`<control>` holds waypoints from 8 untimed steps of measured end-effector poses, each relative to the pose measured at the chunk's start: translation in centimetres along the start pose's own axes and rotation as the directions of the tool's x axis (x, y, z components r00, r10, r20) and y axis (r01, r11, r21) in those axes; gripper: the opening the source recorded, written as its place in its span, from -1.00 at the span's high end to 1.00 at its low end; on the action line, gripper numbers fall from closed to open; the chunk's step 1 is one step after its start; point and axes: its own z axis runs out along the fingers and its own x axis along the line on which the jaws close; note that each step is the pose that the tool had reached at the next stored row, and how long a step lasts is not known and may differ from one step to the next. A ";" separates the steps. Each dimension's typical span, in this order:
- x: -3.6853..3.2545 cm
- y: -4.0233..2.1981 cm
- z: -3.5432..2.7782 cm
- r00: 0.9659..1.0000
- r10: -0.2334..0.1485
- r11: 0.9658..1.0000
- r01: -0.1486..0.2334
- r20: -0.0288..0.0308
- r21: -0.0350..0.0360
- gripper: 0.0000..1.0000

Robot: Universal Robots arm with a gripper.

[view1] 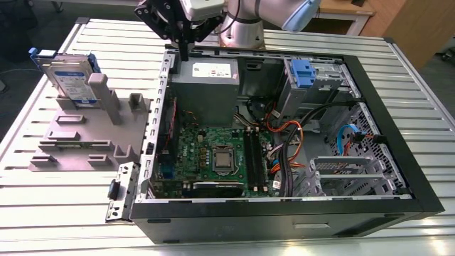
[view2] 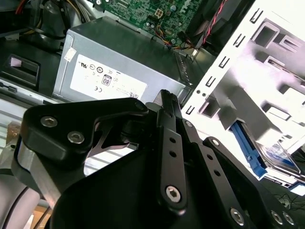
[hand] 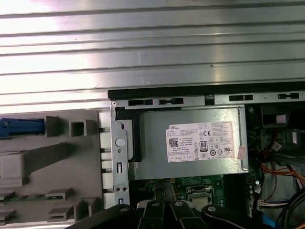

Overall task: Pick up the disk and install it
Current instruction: 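Reach for the disk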

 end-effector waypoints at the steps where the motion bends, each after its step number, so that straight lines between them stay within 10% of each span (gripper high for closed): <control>1: 0.04 0.00 0.00 1.000 0.000 1.000 0.000 0.000 0.000 0.79; 8: 0.47 -0.04 0.05 1.000 0.000 1.000 0.000 0.000 0.000 0.79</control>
